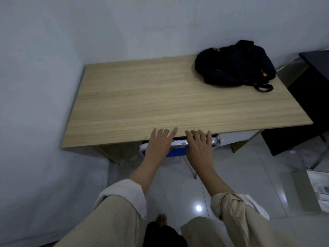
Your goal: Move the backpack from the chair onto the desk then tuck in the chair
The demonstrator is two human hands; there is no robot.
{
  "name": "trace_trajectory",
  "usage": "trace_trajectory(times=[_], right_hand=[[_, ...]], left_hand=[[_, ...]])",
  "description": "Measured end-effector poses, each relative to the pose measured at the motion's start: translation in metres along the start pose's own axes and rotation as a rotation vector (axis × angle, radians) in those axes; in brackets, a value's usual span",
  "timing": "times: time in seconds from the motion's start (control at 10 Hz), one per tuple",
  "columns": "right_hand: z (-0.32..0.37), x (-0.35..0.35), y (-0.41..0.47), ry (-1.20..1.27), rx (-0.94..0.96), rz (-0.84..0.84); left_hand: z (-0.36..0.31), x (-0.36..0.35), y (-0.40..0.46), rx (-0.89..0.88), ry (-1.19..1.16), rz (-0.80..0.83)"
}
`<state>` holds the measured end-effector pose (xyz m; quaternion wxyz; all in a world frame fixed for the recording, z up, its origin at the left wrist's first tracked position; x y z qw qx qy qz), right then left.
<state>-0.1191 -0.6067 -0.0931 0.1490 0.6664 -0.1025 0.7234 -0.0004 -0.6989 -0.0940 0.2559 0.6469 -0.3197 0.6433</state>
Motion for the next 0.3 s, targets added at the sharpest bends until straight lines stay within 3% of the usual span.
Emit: trace_trajectory(times=[0.3], right_hand=[[-0.015,0.001,-0.069,0.01,0.05,0.201]], left_hand=[[-0.034,0.0,-0.066,0.112,0.057,0.003]])
Point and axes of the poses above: each hand's wrist, its own y-axis towards the middle knuckle, its own x-axis out of the back of the hand, z = x × y, the point moved 2 cm from there along y, towards the middle knuckle, and after that the axes turned 4 degrees about z, right-handed, at the moved point
